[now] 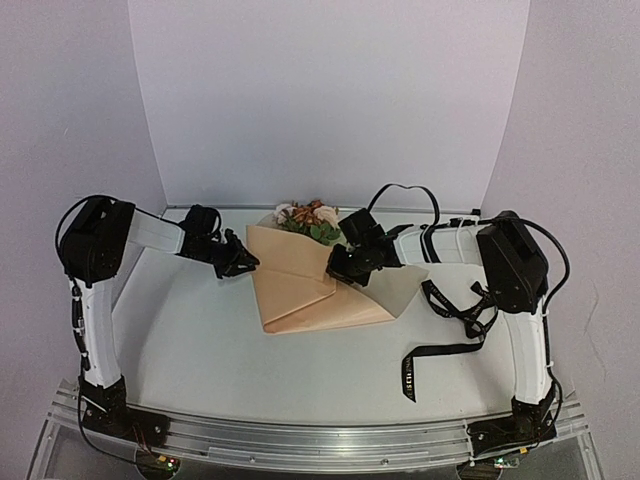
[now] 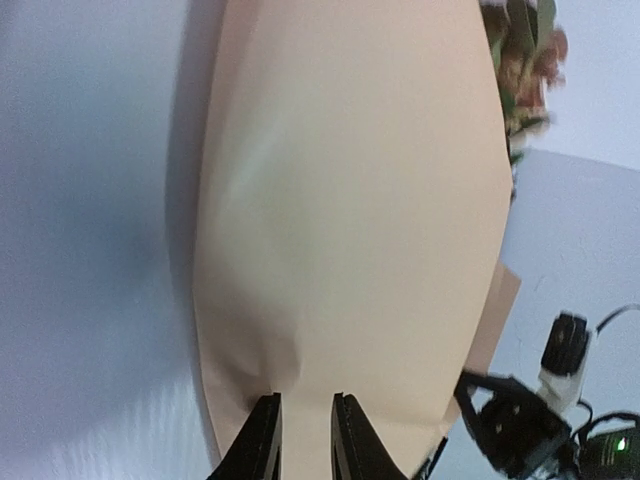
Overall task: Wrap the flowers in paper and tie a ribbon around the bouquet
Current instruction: Press the 2/3-folded wrapping paper at the center of the board.
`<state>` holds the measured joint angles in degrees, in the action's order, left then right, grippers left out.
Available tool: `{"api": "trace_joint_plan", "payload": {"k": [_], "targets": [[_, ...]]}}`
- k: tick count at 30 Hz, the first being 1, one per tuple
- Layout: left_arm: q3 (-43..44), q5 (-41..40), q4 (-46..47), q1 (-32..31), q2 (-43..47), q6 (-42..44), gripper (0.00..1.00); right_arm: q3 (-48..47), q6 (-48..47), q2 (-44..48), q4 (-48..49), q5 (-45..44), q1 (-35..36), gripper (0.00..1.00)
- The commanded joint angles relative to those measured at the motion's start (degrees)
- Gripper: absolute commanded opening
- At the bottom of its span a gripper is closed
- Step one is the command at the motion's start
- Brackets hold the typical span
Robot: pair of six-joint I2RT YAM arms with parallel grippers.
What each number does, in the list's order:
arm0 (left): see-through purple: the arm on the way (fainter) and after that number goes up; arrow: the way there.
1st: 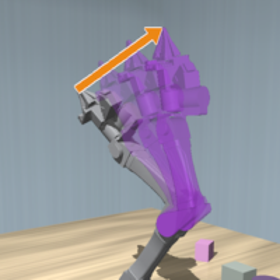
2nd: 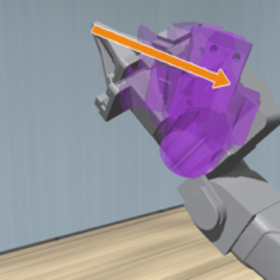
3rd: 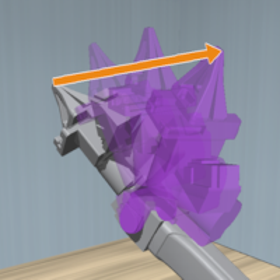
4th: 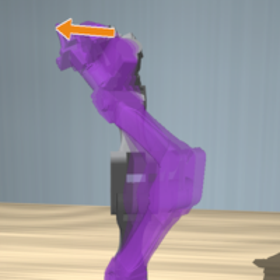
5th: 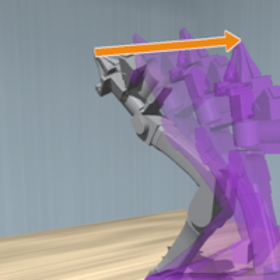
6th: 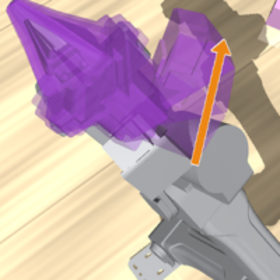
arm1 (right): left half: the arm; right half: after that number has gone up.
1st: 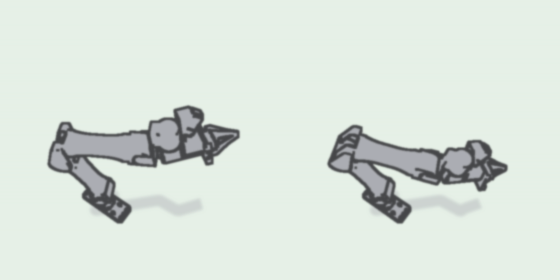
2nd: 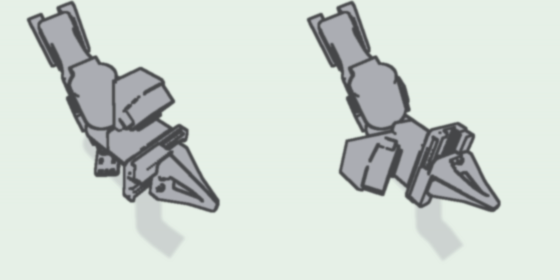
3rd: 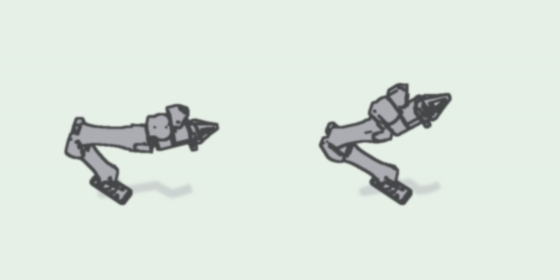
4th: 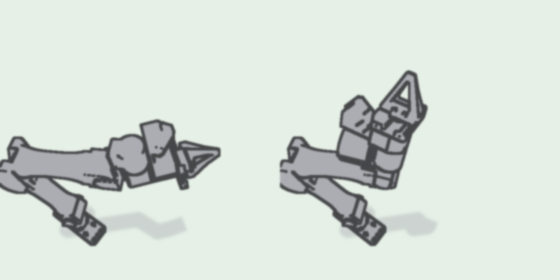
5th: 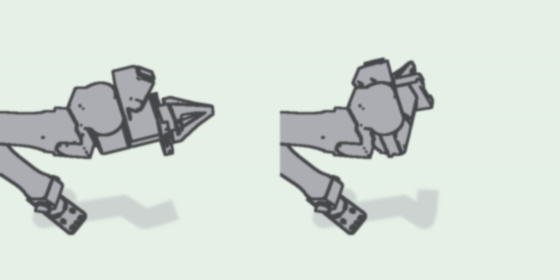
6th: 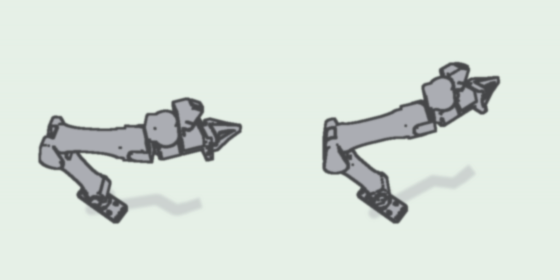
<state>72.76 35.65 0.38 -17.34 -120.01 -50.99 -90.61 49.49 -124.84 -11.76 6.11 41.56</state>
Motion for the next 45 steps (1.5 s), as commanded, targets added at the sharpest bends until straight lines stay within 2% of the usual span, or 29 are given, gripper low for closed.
{"api": "trace_joint_plan", "payload": {"k": [1, 8, 15, 24, 28, 37, 45], "targets": [[-10.49, 3.53, 7.40, -3.91, 9.50, -2.02, 0.19, -0.17, -0.76, -0.13, -0.72, -2.45, 0.49, 0.00], [-18.30, 3.73, 9.60, -8.22, 12.28, -5.62, 0.16, 0.20, -0.02, -0.72, -0.63, -3.10, 0.74, 0.00], [-22.93, -0.29, 2.96, -8.23, 12.64, -5.08, 0.14, 1.01, 0.91, -1.29, -0.55, -3.38, 1.70, 0.00], [-20.08, -2.23, -10.81, -6.36, 14.98, 2.99, 0.13, 7.08, 2.88, 0.61, 1.96, -4.76, 3.13, 0.00], [-18.19, -1.51, -15.31, -6.14, 15.61, 6.37, 0.13, 6.26, 1.94, 0.35, 2.22, -4.86, 3.17, 0.00], [-12.26, 4.13, -14.77, -6.60, 20.49, 6.46, 0.16, 1.81, 0.66, -0.30, 1.94, -3.92, 3.17, 0.02], [-17.11, 6.41, -8.98, -8.13, 16.68, 3.13, 0.13, -0.90, 0.48, -1.40, 0.41, -3.88, 3.18, 0.02]]}}
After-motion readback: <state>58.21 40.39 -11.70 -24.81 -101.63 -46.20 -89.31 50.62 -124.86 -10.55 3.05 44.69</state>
